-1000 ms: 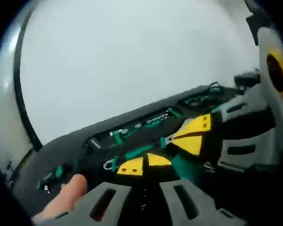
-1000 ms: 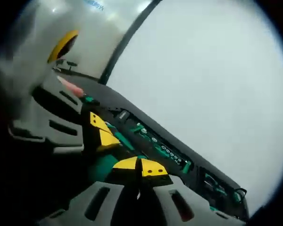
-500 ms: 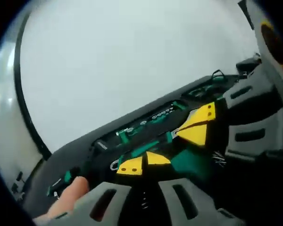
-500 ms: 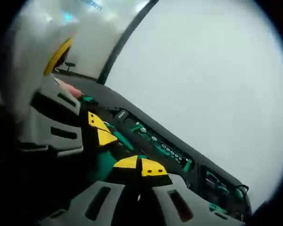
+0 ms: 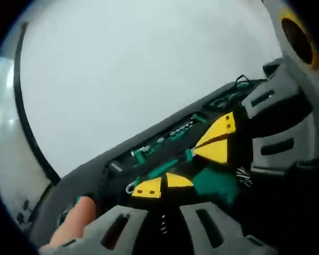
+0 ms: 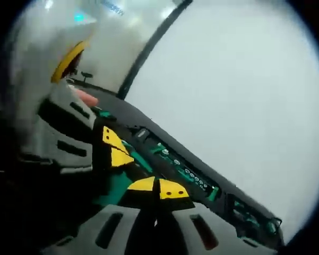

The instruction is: Pick up the tools and put them into their designated positions in the toolbox.

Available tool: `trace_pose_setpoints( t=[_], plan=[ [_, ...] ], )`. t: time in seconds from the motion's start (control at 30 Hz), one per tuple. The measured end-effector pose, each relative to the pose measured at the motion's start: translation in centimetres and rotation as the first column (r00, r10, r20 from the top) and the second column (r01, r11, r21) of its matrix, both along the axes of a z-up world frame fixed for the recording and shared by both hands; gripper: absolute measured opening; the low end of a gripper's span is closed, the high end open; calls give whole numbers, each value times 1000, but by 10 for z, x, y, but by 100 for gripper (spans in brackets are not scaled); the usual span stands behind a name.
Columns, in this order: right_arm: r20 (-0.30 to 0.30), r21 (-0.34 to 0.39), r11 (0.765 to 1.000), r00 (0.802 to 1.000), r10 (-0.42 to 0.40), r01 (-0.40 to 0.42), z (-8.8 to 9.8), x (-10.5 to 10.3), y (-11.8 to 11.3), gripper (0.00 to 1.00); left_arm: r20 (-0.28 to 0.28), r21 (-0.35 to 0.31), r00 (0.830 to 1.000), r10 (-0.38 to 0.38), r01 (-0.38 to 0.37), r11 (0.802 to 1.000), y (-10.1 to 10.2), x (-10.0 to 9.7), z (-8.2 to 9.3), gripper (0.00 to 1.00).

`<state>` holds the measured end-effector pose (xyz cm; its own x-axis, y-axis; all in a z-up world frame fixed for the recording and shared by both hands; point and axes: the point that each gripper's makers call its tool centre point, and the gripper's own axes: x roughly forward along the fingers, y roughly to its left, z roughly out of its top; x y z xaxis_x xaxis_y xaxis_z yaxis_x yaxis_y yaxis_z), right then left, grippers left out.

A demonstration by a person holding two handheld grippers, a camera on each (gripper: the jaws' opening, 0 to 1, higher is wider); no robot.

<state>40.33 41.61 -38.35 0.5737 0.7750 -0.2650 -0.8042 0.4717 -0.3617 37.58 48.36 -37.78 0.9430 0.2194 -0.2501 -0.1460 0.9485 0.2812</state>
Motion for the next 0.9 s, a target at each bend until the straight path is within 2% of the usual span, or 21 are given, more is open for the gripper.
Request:
trace_pose_setpoints(
  t=[0.03,0.07,0.1,0.13,0.17,0.2,0.27,0.33,0.4,0.43,0.47,0.5,0.53,0.57,0.6,0.63,0.67,0.73,0.77,0.83,0.9],
  plan=[
    [-3,2,999,999,-48,48,3,7,-7,0,47,-99,998,-38,42,994,-9,1,6,0],
    [-24,66,998,1000,-18,20,9,5,-5,0,33,-175,998,-55,60,983,-13,0,2,0],
    [-68,97,994,997,-45,51,11,6,-9,0,-6,-176,998,-70,68,982,-15,0,-5,0],
    [-54,47,998,998,-34,37,7,4,-8,0,-89,-158,993,-76,61,986,-18,-3,-20,0],
    [-37,25,999,999,-19,20,4,1,-5,0,-125,-146,989,-84,66,987,-20,-2,-27,0],
    [-19,15,1000,1000,-9,9,2,-2,-2,0,-81,-119,994,-79,69,990,-21,0,-19,0],
    [18,-20,999,999,-34,35,-5,2,-5,0,-69,-108,995,-76,68,992,-22,0,-19,0],
    [-11,6,1000,1000,-25,25,-4,3,-2,0,-63,-30,995,-79,77,997,-23,1,-17,0],
    [-7,3,1000,1000,-19,19,-5,4,-1,0,-65,-47,995,-75,72,996,-23,2,-18,0],
    [24,-11,1000,1000,-9,9,-4,4,0,0,-64,-64,995,-78,74,995,-22,2,-18,0],
    [23,-39,998,999,-41,42,-2,8,-5,0,-61,-69,995,-82,78,995,-21,3,-19,0],
    [88,60,996,994,-69,64,22,12,-6,0,-59,-71,995,-82,77,994,-21,3,-19,0],
    [54,155,987,997,-55,47,33,8,-2,0,-59,-69,995,-80,75,995,-23,3,-19,0],
    [-14,45,998,999,-32,33,13,2,-2,0,-60,-68,995,-75,71,995,-23,3,-19,0],
    [18,-22,1000,1000,-21,21,3,1,0,0,-60,-67,996,-73,69,995,-23,3,-19,0],
    [84,-25,1000,996,2,0,3,1,5,0,-61,-69,996,-72,68,995,-22,3,-19,0],
    [62,-82,997,998,3,2,-7,-1,5,0,-62,-72,995,-73,69,995,-22,3,-20,0],
    [46,-34,999,999,12,-10,-3,-4,16,0,-62,-66,995,-73,69,995,-23,3,-20,0],
    [33,-28,999,999,28,-27,-1,-12,13,0,-62,-53,995,-76,72,996,-24,3,-20,0],
    [77,-63,998,997,28,-23,-1,-13,11,0,-64,-58,995,-77,74,996,-22,4,-20,0],
    [7,-10,1000,1000,-19,19,-2,-13,8,0,-65,-69,995,-78,74,995,-23,3,-21,0]
  ],
)
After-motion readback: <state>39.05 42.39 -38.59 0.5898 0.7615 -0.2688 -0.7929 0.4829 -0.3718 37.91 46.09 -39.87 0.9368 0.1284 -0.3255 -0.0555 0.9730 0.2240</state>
